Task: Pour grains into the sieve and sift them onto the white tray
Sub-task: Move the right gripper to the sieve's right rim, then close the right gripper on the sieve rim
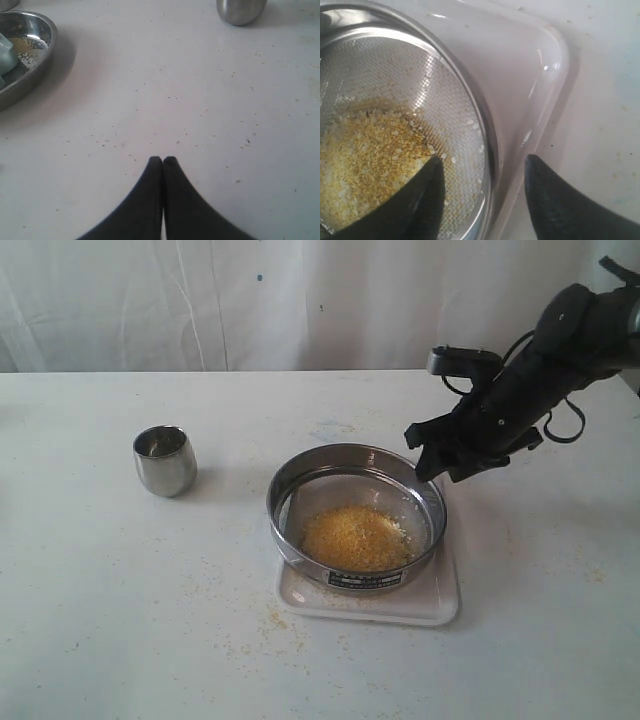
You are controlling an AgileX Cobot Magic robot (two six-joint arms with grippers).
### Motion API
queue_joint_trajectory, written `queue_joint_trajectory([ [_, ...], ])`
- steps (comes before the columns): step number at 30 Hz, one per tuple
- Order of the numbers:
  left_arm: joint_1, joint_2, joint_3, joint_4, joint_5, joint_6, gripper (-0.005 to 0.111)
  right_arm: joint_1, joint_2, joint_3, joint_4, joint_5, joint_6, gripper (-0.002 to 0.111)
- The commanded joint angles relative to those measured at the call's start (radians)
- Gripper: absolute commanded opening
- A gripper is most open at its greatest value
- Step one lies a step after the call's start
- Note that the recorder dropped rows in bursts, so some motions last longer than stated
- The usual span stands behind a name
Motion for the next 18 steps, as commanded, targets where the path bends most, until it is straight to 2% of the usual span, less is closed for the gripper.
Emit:
queue_joint_trajectory([
  [1,0.004,-0.004,0.003,-0.004,0.024,0.002,0.000,0.012,0.034,-0.004,0.023,-0.007,-0.013,0.047],
  [18,0.004,-0.004,0.003,-0.004,0.024,0.002,0.000,0.041,0.082,-0.004,-0.037,-0.016,0.075,0.045],
])
